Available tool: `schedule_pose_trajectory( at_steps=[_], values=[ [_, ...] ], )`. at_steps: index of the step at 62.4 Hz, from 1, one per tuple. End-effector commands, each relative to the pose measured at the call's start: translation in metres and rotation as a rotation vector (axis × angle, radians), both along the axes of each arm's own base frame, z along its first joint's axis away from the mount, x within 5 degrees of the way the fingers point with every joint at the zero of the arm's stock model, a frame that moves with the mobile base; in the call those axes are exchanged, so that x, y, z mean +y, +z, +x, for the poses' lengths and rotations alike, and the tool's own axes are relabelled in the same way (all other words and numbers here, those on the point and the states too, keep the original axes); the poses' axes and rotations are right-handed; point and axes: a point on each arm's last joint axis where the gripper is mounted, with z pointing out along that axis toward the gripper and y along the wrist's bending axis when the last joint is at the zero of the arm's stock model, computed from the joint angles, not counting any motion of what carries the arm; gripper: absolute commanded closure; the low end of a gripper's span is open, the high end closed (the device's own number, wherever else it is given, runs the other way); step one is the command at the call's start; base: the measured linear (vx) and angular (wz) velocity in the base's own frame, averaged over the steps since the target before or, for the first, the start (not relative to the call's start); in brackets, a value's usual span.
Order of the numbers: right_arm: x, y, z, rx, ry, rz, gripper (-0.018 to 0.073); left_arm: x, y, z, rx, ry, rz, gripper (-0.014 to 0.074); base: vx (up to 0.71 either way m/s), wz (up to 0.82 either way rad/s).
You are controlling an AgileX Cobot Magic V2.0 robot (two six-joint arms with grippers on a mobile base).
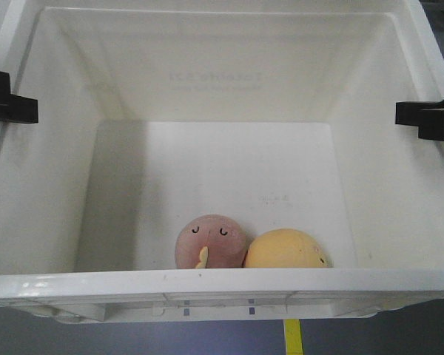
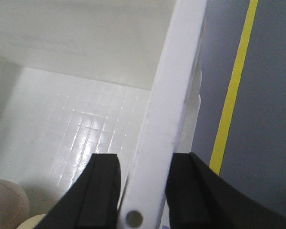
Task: Place moving items into box and shelve
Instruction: 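Keep holding the crate level with both grippers during driving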
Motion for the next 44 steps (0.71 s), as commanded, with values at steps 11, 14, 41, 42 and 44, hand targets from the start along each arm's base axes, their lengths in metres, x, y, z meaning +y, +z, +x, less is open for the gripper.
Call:
schedule_pose_trajectory(
  at_steps=[11,14,41,42,44],
  values=[
    [-0.0007,0.028,-0.0008,-0.189,-0.02,0.05,0.0565,-0.0007,0.0306,-0.0021,-0.201,0.005,-0.104,0.06,0.55,-0.04],
    [-0.0007,0.028,-0.0008,-0.189,-0.02,0.05,0.0565,-0.0007,0.0306,-0.0021,-0.201,0.005,-0.104,0.06,0.55,-0.04],
    [-0.0007,0.028,-0.0008,-0.189,-0.02,0.05,0.0565,-0.0007,0.0306,-0.0021,-0.201,0.005,-0.104,0.06,0.55,-0.06],
    [-0.0007,0.028,-0.0008,-0.189,-0.02,0.05,0.0565,-0.0007,0.0306,-0.0021,-0.201,0.005,-0.104,0.06,0.55,-0.07],
    [-0.0007,0.028,-0.0008,-0.189,-0.02,0.05,0.0565,-0.0007,0.0306,-0.0021,-0.201,0.005,-0.104,0.06,0.55,-0.07]
  ],
)
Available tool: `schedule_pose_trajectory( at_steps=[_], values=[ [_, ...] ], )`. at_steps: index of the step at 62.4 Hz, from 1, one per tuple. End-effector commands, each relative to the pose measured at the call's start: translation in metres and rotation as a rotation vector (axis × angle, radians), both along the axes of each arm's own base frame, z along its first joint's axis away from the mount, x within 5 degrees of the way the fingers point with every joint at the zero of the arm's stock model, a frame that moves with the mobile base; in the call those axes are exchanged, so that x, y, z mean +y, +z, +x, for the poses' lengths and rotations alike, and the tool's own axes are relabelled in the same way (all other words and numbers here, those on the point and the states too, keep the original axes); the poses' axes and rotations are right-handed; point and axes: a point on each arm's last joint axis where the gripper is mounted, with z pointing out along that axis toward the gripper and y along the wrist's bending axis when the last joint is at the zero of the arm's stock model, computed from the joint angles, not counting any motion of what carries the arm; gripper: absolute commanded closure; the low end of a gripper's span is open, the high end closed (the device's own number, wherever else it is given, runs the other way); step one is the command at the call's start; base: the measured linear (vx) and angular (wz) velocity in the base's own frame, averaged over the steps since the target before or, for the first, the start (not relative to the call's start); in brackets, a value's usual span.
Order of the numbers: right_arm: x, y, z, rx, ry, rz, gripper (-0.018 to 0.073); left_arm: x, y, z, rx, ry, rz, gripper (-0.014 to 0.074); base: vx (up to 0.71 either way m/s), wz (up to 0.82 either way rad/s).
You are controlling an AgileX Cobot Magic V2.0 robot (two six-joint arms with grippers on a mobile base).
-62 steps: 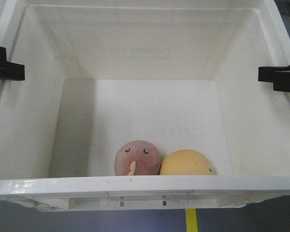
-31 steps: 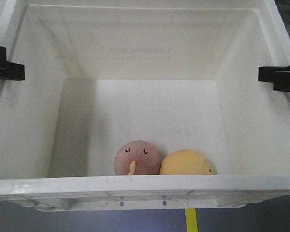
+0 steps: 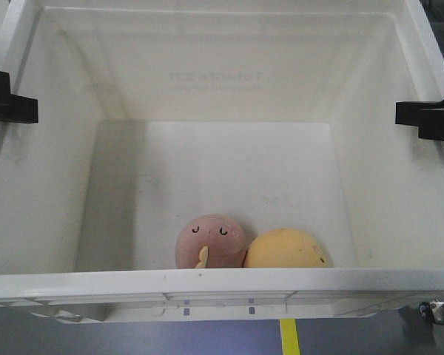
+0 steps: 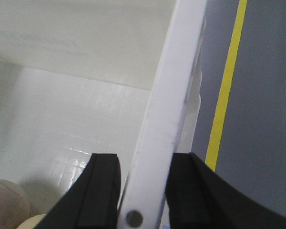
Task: Place moving items into box and shelve
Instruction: 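Keep holding the crate level with both grippers during driving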
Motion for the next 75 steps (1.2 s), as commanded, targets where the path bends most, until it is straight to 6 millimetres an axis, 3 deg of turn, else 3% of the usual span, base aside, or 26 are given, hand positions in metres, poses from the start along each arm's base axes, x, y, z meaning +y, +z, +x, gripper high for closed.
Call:
schedule_pose_trajectory(
  at_steps=[1,75],
  values=[
    [-0.0007,0.028,-0.0008,-0.189,-0.02,0.05,0.0565,-0.0007,0.0306,-0.0021,-0.201,0.005,-0.104,0.06,0.54,-0.06],
    [-0.0007,0.028,-0.0008,-0.188,-0.019,0.05,0.0565,-0.0007,0.0305,-0.0021,-0.201,0.005,-0.104,0.06,0.5,-0.04]
  ],
)
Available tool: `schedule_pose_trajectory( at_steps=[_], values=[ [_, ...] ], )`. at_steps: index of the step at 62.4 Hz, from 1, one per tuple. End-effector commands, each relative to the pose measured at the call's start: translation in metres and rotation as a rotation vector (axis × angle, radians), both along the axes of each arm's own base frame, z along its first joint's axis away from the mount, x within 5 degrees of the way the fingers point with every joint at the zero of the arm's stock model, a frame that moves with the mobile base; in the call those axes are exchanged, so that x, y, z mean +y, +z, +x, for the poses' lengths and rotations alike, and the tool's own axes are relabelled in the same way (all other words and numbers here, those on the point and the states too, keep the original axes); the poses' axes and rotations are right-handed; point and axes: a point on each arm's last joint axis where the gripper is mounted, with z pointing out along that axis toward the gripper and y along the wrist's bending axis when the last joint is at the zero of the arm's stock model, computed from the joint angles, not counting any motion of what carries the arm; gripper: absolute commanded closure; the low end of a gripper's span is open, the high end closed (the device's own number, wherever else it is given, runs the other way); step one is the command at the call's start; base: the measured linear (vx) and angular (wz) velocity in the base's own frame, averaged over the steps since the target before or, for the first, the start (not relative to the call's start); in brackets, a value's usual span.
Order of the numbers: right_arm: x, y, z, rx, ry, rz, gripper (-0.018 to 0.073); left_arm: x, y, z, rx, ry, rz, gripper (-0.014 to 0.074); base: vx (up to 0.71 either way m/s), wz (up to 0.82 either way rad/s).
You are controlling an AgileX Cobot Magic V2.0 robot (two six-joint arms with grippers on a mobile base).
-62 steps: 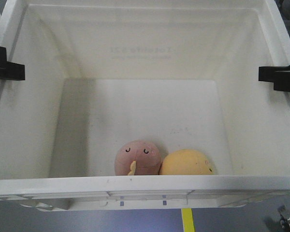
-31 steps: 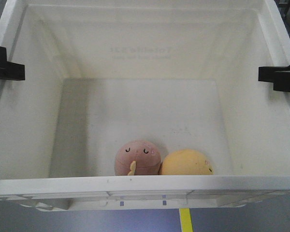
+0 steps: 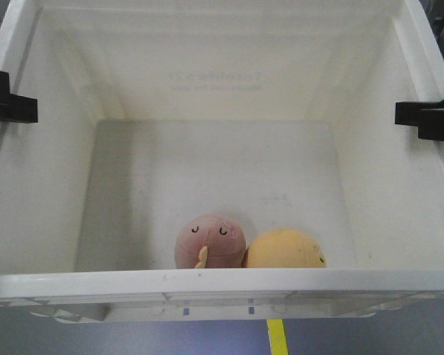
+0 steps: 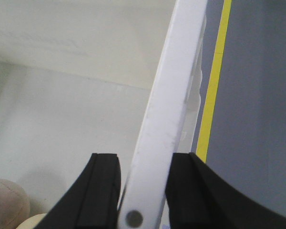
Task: Place moving items into box and shelve
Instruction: 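Keep holding the crate level with both grippers during driving, then carry the crate with both grippers as the base keeps moving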
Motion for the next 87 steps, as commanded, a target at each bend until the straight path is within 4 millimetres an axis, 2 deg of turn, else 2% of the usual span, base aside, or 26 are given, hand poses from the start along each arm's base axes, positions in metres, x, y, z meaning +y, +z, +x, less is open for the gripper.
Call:
schedule_pose_trajectory(
  at_steps=[1,44,87],
  values=[
    [-0.0007,0.028,-0.0008,-0.189,-0.019,0.05,0.0565,-0.0007,0.0305,-0.0021,-0.2,0.005,-0.104,0.06,0.44,-0.15],
    [-0.0007,0.028,-0.0008,-0.189,-0.019,0.05,0.0565,-0.0007,0.0305,-0.0021,-0.2,0.005,-0.104,0.06,0.4,-0.3],
    [-0.0007,0.0281,-0.0008,-0.19,-0.019,0.05,0.0565,-0.0007,0.0305,-0.0021,-0.2,0.005,-0.104,0.06,0.34,-0.52]
  ],
)
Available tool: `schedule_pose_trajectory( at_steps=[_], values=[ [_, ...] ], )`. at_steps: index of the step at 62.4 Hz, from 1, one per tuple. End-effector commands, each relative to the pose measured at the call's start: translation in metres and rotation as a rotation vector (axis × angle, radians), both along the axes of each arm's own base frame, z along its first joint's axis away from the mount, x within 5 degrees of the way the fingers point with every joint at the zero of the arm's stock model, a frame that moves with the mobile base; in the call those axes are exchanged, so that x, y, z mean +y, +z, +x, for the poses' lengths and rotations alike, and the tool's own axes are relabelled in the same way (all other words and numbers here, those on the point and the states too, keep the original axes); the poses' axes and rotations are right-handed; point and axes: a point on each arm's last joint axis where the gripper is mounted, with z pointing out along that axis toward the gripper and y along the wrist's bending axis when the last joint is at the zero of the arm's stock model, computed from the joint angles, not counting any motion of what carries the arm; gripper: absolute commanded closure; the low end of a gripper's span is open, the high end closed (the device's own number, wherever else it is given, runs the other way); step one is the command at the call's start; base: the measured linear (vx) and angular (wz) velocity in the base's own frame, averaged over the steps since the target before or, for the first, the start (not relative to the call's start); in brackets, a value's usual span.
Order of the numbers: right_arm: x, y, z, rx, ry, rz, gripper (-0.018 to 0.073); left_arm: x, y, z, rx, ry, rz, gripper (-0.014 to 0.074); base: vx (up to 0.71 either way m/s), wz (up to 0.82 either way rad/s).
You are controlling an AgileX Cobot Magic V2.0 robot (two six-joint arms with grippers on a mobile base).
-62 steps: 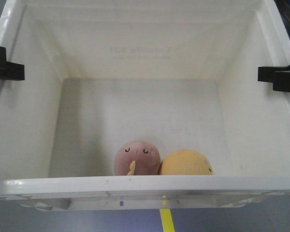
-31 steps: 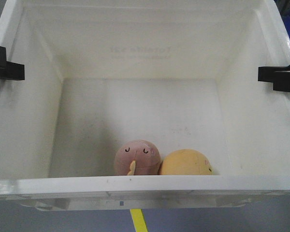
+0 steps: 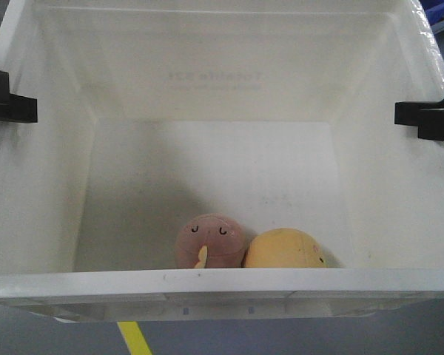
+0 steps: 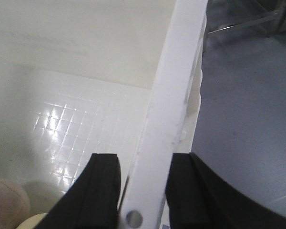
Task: Place moving items into box and shelve
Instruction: 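Carry the crate with both grippers as the base keeps moving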
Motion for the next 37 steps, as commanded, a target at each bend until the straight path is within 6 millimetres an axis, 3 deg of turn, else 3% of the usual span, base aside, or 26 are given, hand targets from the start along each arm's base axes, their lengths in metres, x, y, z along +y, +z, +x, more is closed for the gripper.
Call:
schedule_pose_trajectory(
  at_steps=[1,37],
  values=[
    [-0.0008,0.028,-0.0007,-0.19,-0.019,0.049,0.0565,-0.0007,0.0305,-0.0021,-0.2,0.005,-0.104,0.06,0.31,-0.63],
    [-0.0008,0.028,-0.0007,-0.19,-0.019,0.049,0.0565,-0.0007,0.0305,-0.0021,-0.2,0.005,-0.104,0.06,0.29,-0.66]
  ],
)
